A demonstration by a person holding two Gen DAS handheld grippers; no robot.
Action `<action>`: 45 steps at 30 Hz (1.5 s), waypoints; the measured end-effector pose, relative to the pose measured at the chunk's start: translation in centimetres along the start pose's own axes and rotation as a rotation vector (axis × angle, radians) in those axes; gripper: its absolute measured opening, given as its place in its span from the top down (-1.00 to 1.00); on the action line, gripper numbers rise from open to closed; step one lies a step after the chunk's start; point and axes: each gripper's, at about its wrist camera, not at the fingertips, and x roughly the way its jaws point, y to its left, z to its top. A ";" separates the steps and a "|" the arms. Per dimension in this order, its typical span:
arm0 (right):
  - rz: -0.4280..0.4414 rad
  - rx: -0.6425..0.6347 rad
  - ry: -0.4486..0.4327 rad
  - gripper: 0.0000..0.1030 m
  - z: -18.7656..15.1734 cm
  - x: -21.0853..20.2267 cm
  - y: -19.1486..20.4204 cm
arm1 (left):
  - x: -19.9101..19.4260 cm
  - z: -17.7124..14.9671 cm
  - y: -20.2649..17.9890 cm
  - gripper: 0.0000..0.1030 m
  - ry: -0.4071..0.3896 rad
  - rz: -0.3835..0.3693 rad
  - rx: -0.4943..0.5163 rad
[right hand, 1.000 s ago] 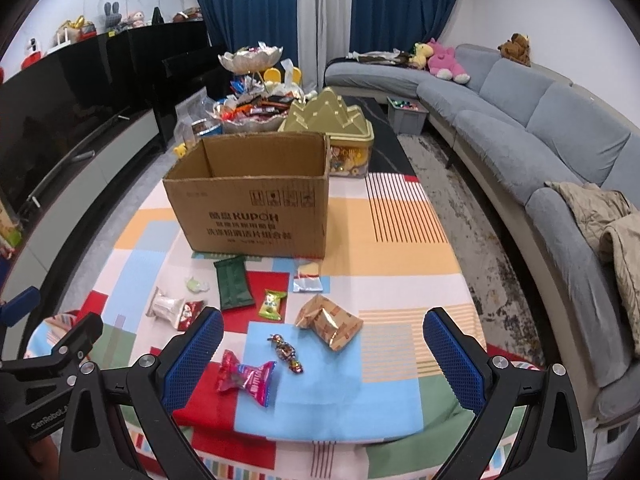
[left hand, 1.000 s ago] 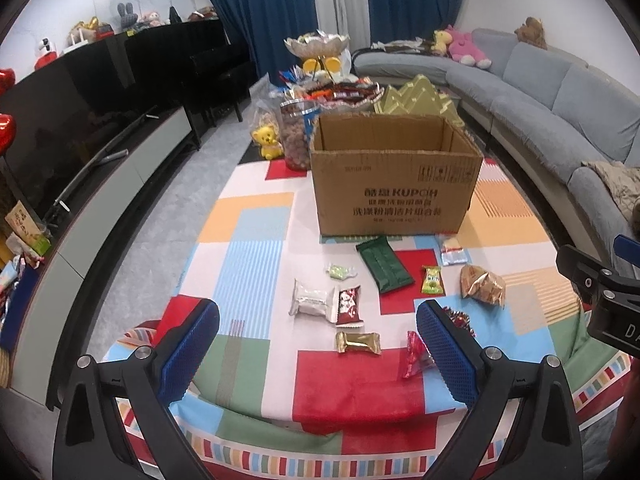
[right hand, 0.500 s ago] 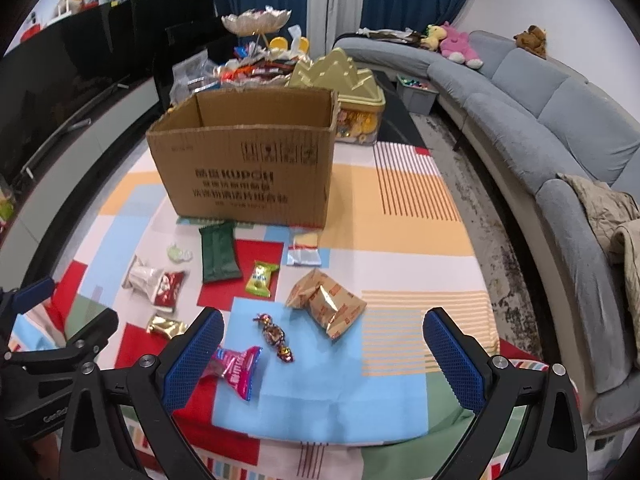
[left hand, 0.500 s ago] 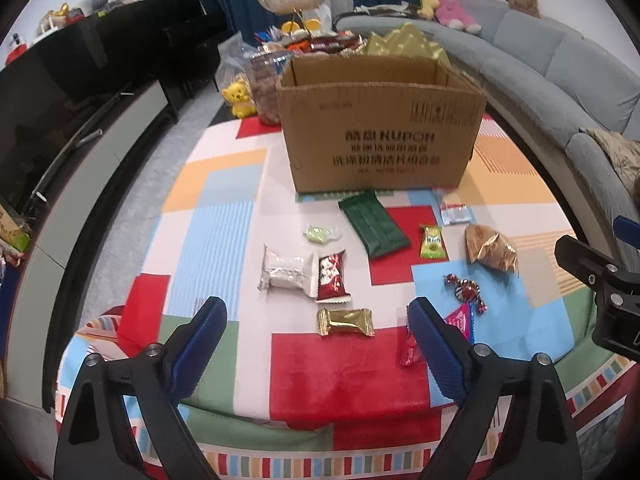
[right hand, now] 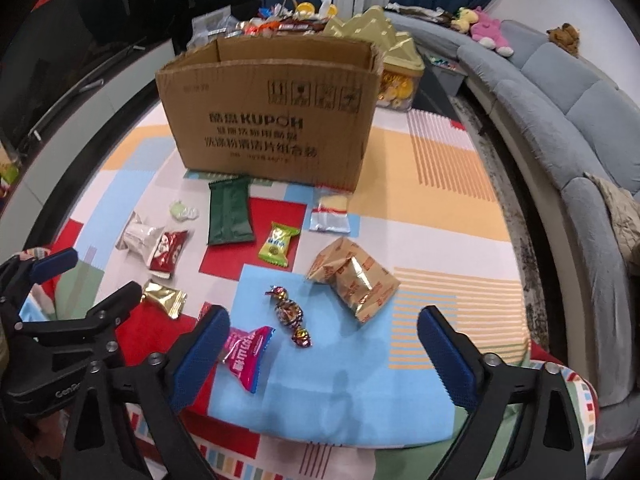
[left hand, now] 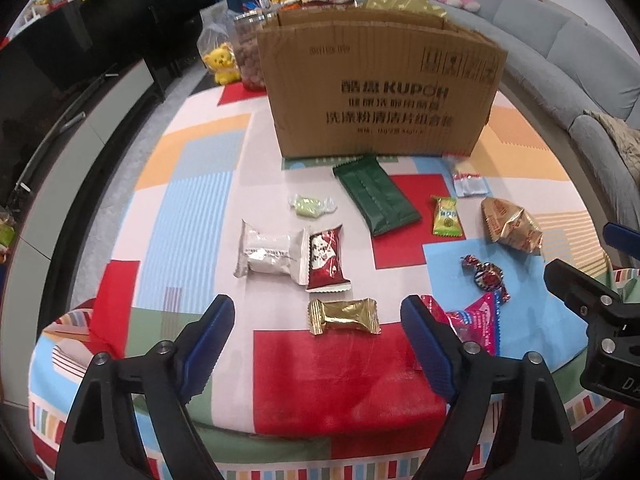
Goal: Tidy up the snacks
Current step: 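Grasp the gold-wrapped candy with the left tool while the right tool grasps red foil candy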
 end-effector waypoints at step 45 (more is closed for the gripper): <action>0.121 -0.071 0.151 0.54 -0.5 9.4 1.2 | 7.1 -0.8 -0.5 0.33 0.106 -0.085 0.016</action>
